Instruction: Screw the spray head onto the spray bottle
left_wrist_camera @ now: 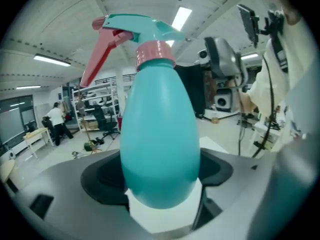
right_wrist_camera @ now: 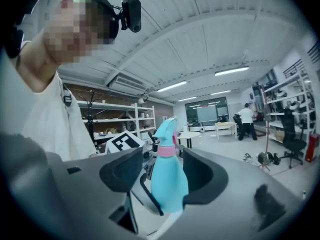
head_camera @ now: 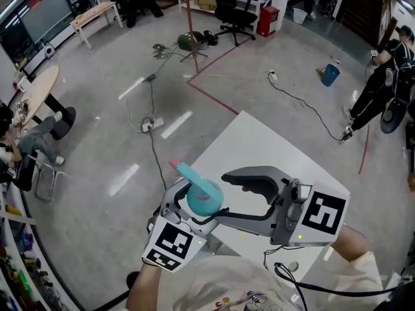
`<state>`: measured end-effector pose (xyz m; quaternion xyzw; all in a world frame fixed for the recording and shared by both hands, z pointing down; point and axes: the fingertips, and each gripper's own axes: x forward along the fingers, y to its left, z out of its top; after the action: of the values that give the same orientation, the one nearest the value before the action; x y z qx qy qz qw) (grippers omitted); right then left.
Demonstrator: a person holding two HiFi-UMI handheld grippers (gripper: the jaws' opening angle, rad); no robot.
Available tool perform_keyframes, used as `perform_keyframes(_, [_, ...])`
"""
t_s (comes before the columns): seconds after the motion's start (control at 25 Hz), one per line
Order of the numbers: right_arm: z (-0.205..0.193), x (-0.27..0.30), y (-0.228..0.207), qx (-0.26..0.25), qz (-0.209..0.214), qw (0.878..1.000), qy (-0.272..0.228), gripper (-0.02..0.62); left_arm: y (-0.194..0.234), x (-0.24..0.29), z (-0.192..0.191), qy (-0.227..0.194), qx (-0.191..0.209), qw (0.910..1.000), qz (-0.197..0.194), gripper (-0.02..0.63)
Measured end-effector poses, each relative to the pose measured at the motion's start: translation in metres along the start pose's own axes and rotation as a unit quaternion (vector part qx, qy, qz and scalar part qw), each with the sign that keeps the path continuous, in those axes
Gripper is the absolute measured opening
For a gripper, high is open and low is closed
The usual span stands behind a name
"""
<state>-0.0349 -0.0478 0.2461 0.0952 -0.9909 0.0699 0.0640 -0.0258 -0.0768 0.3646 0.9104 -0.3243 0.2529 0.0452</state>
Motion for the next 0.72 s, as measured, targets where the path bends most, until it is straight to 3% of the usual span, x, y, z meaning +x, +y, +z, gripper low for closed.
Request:
perform_keyframes(0.28, [0.009,-0.014,0.031,-0.006,0.159,0.987,0.008,0.241,-0.038,-0.027,0.007,-0.013,0.073,0.9888,-0.129,0.419])
perform_keyframes(0.44, [0.016,-0.015,0.045,0.019,0.213,0.977,0.005,0.24,-0.062,-0.03,0.017,-0.007,0.113,0.982,-0.151,0.419])
perform_keyframes(0.64, [0.019,-0.026,0.057,0.057,0.295,0.954,0.003,0.23,-0.082,-0.027,0.02,-0.002,0.15,0.9722,-0.18,0.419])
perform_keyframes(0.72, [0.019,-0.028,0.056,0.048,0.299,0.953,0.004,0.139,-0.083,-0.025,0.021,0.002,0.149,0.9711,-0.186,0.419])
